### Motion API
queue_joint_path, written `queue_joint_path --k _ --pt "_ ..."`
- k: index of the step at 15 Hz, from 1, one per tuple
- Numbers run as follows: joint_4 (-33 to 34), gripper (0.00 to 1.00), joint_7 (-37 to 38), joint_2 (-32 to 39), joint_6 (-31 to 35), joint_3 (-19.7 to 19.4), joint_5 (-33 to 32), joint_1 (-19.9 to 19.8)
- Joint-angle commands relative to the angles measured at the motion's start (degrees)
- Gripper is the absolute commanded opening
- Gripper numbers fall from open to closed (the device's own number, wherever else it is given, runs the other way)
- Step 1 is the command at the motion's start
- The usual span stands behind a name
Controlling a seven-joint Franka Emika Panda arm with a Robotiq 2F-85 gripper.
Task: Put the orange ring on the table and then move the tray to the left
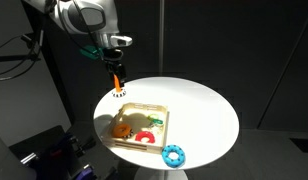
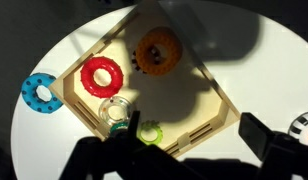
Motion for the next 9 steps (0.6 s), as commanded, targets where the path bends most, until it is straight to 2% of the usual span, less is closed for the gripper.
queue_joint_path --k 1,4,9 --pt "-1.1 1.00 5.4 3.8 6.9 0.6 -4.9 -1.8" --pt "-2.8 1.00 8.6 6.8 12.8 0.1 -7.2 -2.5" --pt "-5.1 1.00 11.6 10.9 17.7 -0.7 -9.6 -2.9"
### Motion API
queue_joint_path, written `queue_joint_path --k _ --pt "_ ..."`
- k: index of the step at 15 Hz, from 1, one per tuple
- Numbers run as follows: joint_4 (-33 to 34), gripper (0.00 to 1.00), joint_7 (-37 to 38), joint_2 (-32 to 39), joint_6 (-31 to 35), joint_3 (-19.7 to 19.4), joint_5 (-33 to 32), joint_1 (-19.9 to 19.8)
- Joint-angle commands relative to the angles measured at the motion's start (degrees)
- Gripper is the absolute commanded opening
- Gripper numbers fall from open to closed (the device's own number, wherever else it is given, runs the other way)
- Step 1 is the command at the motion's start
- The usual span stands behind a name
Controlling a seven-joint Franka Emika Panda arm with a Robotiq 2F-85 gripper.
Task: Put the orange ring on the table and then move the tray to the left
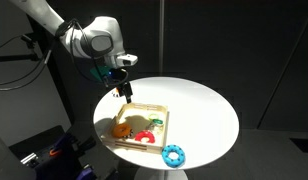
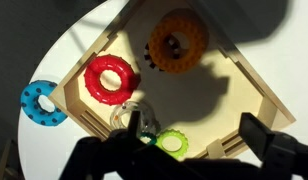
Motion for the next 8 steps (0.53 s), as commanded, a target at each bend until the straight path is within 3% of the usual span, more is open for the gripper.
queue_joint_path --k 1,8 --pt "-1.6 1.00 2.5 2.3 2.8 -0.7 -2.2 -0.3" --pt "-1.5 1.00 1.1 3.4 2.0 -1.2 -0.7 0.6"
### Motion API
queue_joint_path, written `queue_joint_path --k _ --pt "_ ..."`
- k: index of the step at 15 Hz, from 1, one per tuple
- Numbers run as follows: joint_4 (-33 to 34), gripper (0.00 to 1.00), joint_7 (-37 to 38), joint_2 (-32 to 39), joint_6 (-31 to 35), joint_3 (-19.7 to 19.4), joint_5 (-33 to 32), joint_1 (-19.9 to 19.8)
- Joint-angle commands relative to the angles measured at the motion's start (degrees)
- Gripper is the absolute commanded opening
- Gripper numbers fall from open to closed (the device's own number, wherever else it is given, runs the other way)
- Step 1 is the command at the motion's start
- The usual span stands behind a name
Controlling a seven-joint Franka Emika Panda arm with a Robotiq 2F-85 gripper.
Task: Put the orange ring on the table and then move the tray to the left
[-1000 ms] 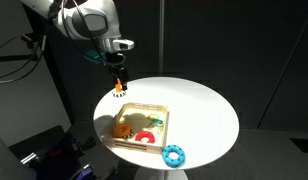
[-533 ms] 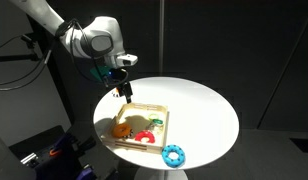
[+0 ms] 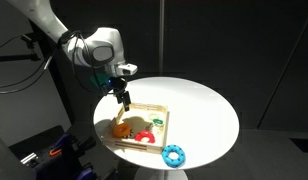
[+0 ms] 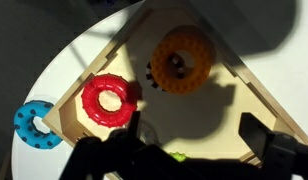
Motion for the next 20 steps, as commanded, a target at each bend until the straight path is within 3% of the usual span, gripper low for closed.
queue_joint_path --k 1,20 --pt "-0.3 1.00 -0.3 0.2 0.4 -0.6 -0.5 0.4" --pt "-5.9 1.00 -1.2 10.4 20.2 -8.1 -1.8 0.8"
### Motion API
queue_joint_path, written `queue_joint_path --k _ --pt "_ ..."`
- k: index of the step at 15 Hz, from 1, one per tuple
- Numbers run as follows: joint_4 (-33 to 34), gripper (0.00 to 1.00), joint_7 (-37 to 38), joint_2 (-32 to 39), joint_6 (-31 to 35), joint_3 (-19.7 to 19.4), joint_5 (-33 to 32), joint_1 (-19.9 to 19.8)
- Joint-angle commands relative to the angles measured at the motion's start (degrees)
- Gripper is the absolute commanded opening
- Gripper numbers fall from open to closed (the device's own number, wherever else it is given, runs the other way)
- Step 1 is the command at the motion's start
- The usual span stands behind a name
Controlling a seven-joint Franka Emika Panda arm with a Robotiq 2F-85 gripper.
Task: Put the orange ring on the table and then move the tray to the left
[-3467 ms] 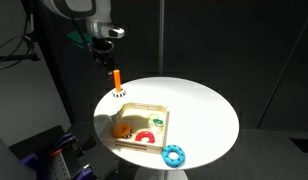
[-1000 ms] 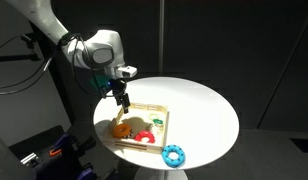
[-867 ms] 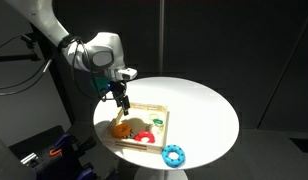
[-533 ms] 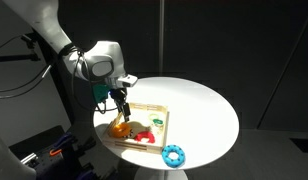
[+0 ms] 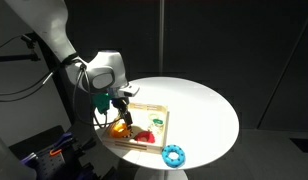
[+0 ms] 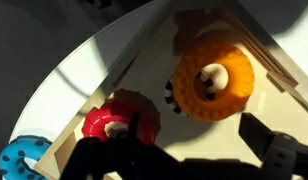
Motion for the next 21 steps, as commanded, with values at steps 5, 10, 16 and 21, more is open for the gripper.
queue_joint_path --k 5,10,16,21 --pt "-0.6 1.00 -2.0 3.8 4.5 -3.5 0.2 1.9" --pt "-0.8 1.00 -2.3 5.4 5.9 -4.3 0.2 3.7" --pt "-0.8 1.00 -2.2 6.6 6.6 -6.1 -0.2 6.1" --pt "-0.7 1.00 -1.7 8.1 7.0 -8.0 -0.6 8.0"
